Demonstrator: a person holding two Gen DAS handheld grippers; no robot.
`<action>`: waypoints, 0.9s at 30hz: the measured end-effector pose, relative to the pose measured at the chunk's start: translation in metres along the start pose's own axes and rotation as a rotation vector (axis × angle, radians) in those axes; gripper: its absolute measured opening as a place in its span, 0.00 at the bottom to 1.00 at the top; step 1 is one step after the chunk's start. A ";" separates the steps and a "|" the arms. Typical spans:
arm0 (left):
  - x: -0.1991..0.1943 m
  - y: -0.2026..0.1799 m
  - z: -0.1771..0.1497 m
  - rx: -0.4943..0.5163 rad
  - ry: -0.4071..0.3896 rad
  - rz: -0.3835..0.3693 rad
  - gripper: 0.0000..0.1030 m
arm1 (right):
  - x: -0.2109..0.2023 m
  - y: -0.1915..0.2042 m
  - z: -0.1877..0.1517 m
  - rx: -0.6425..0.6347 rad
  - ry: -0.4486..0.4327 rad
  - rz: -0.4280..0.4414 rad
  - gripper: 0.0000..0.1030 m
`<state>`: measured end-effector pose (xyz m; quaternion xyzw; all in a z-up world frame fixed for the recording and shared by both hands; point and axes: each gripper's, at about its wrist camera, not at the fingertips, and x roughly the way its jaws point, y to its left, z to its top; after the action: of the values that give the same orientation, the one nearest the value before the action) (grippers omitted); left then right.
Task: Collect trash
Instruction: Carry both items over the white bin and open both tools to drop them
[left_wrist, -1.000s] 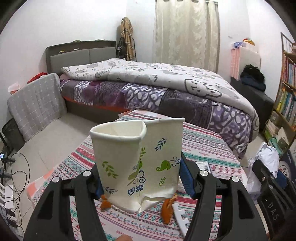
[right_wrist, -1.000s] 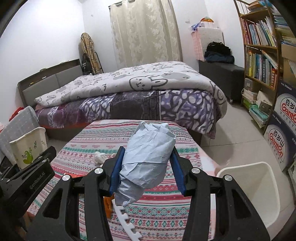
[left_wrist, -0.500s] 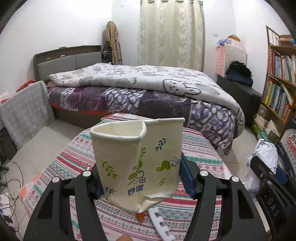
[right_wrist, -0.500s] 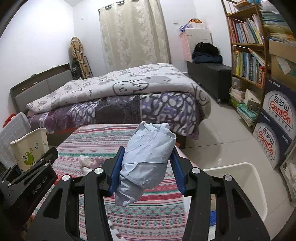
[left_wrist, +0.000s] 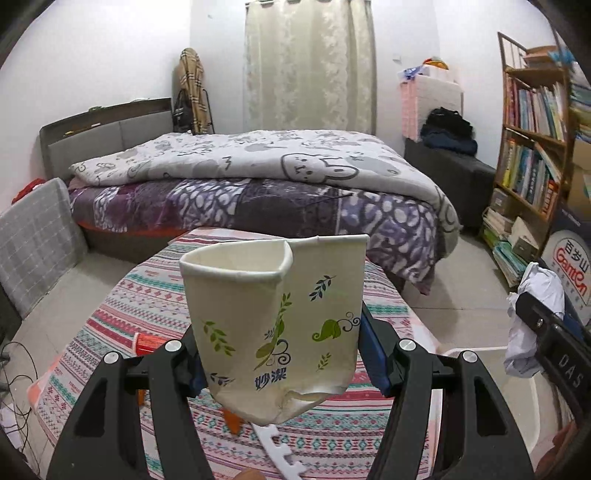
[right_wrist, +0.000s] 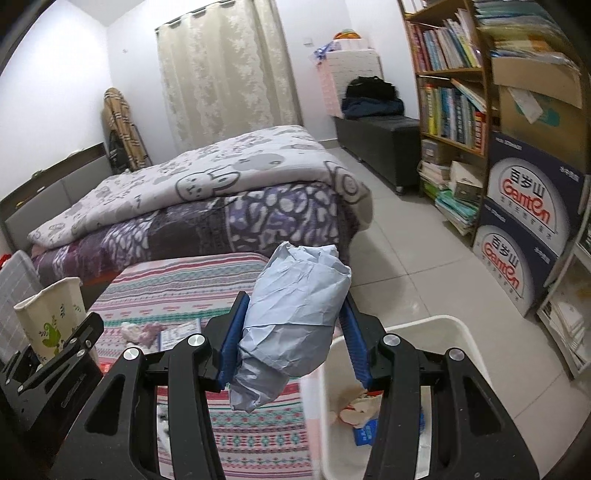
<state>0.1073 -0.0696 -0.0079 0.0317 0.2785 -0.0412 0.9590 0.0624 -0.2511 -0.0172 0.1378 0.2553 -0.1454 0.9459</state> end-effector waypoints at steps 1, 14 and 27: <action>0.000 -0.004 -0.001 0.005 0.002 -0.006 0.62 | 0.001 -0.004 0.001 0.004 0.001 -0.007 0.45; 0.004 -0.052 -0.012 0.081 0.018 -0.063 0.62 | -0.001 -0.057 0.001 0.055 0.018 -0.093 0.46; 0.006 -0.103 -0.024 0.139 0.067 -0.171 0.62 | -0.009 -0.116 0.004 0.185 0.003 -0.205 0.66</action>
<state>0.0895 -0.1702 -0.0349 0.0757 0.3086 -0.1410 0.9376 0.0161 -0.3574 -0.0309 0.1981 0.2547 -0.2641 0.9089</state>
